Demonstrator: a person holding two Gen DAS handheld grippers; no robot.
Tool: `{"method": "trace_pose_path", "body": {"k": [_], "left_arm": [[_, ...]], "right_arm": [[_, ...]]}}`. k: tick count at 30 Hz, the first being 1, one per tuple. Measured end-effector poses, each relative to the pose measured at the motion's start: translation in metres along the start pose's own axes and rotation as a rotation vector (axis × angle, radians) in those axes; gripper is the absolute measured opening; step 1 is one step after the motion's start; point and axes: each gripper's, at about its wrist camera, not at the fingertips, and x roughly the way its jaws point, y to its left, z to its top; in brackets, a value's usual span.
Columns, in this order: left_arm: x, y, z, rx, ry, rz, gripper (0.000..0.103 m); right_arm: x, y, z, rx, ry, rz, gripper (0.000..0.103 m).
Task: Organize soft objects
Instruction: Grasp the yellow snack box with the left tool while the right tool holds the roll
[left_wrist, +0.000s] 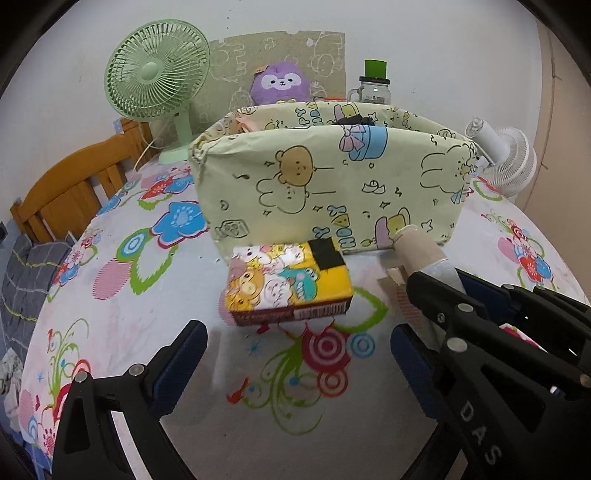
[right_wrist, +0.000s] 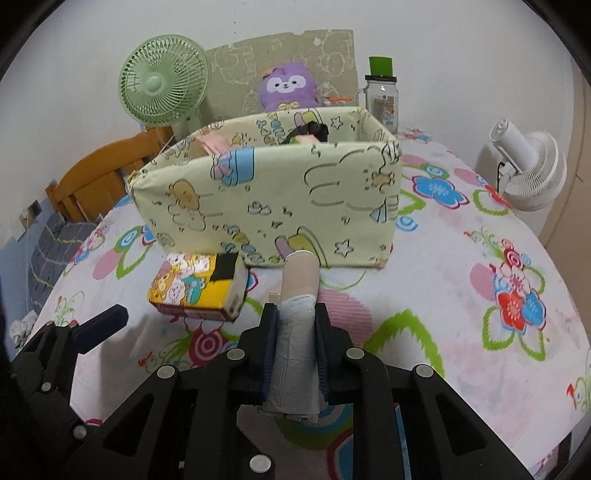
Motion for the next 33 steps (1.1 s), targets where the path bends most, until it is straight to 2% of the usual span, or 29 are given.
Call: {"method": "trace_pose_path", "body": {"k": [3,7,16,21,23,28,33], "left_arm": [[0.005,-0.003,0.004,-0.002,0.003,0.014,0.100],[0.014,-0.006,0.010,-0.013,0.030,-0.011,0.100],[0.027,-0.008,0.016,-0.003,0.057,-0.007,0.100],[0.033,-0.007,0.018,-0.012,0.091,-0.030,0.100],[0.033,-0.005,0.017,-0.022,0.089,-0.039,0.097],[0.029,-0.002,0.016,-0.044,0.059,-0.047,0.078],[0.026,-0.007,0.012,-0.056,0.048,-0.029,0.074]], "right_arm": [[0.002,-0.004,0.003,-0.002,0.004,0.008,0.022],[0.005,-0.007,0.008,-0.003,-0.001,0.007,0.022],[0.017,-0.014,0.013,0.015,0.024,0.041,0.022],[0.020,-0.015,0.015,0.027,0.029,0.051,0.022],[0.021,-0.014,0.015,0.028,0.028,0.054,0.022],[0.020,-0.015,0.015,0.032,0.028,0.047,0.022],[0.018,-0.013,0.013,0.026,0.027,0.040,0.022]]}}
